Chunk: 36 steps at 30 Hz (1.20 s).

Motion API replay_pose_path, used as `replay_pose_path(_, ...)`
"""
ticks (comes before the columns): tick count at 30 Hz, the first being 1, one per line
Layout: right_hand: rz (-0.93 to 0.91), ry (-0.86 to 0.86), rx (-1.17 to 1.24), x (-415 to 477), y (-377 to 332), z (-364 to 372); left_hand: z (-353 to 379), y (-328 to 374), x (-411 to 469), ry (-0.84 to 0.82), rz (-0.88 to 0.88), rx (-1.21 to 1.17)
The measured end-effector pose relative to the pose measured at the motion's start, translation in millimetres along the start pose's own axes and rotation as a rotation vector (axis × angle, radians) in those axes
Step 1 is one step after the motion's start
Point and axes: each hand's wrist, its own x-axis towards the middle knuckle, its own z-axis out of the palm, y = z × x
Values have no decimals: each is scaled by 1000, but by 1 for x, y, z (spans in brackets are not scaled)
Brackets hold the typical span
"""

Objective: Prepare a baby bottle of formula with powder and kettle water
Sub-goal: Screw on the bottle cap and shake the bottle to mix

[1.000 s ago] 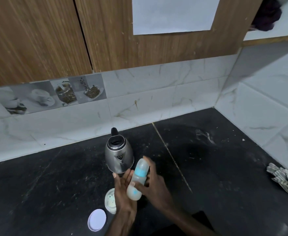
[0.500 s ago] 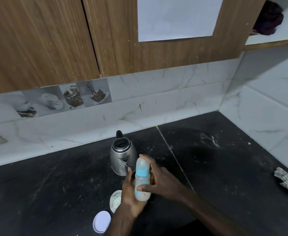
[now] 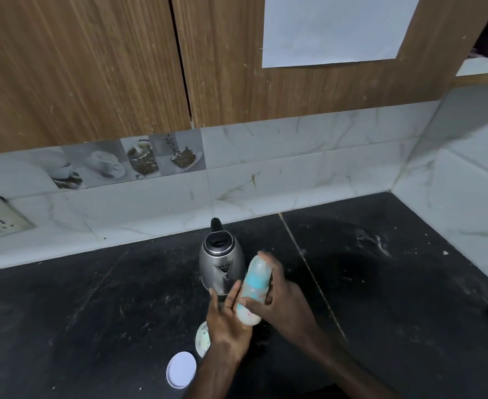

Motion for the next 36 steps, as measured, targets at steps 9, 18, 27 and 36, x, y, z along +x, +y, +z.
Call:
replay_pose_path(9, 21, -77, 223, -3, 0, 9, 1, -6, -3, -100, -1, -6)
replay_pose_path(18, 28, -146, 401, -9, 9, 9, 2, -1, -17, -223, -59, -11)
replay_pose_path(27, 39, 433, 418, 11, -18, -16, -8, -2, -10, -116, 48, 15)
replay_pose_path(36, 58, 166, 274, -16, -14, 14, -14, -12, -16, -100, 59, 5)
